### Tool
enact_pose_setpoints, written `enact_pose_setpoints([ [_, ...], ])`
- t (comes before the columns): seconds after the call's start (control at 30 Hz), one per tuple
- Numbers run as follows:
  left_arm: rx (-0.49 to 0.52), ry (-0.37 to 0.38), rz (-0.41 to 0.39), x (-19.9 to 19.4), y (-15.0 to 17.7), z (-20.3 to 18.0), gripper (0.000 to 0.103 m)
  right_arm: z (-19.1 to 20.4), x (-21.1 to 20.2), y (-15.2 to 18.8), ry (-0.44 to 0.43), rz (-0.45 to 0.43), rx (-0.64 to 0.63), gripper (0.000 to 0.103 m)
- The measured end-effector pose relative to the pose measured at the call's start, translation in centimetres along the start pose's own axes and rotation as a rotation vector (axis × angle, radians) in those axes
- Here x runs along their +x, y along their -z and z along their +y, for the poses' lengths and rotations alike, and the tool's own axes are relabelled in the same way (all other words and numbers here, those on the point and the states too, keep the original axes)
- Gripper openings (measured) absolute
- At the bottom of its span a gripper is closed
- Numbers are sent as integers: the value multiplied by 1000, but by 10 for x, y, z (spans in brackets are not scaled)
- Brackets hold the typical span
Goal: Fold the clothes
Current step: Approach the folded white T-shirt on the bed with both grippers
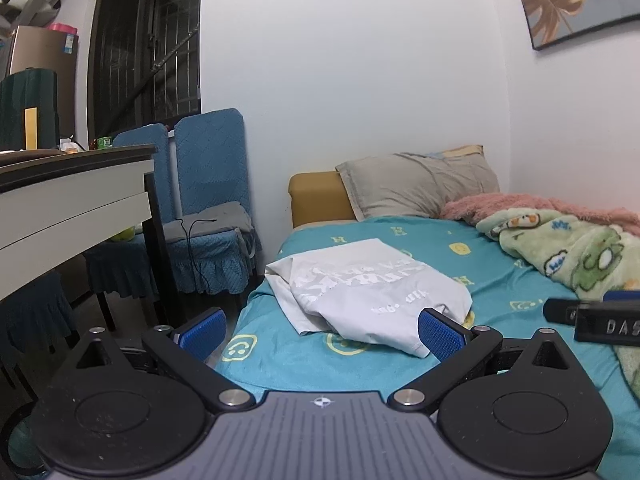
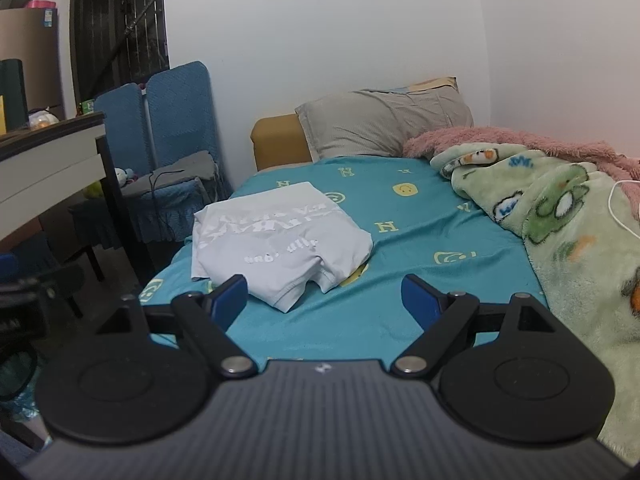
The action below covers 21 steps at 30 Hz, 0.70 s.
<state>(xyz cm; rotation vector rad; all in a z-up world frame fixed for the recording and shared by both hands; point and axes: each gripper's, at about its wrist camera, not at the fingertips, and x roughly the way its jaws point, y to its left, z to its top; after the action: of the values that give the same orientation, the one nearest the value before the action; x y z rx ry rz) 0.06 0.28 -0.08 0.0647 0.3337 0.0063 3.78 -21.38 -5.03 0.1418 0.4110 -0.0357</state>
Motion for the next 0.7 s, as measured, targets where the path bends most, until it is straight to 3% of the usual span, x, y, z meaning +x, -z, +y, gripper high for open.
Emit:
enact_pose_setpoints([
  [0.2, 86, -6, -2, -1, 1, -12, 103, -5, 4, 0, -16, 11, 46, 85],
  [0.7, 97, 17, -14, 2, 20, -14, 103, -4, -11, -1, 17, -11, 55, 85],
])
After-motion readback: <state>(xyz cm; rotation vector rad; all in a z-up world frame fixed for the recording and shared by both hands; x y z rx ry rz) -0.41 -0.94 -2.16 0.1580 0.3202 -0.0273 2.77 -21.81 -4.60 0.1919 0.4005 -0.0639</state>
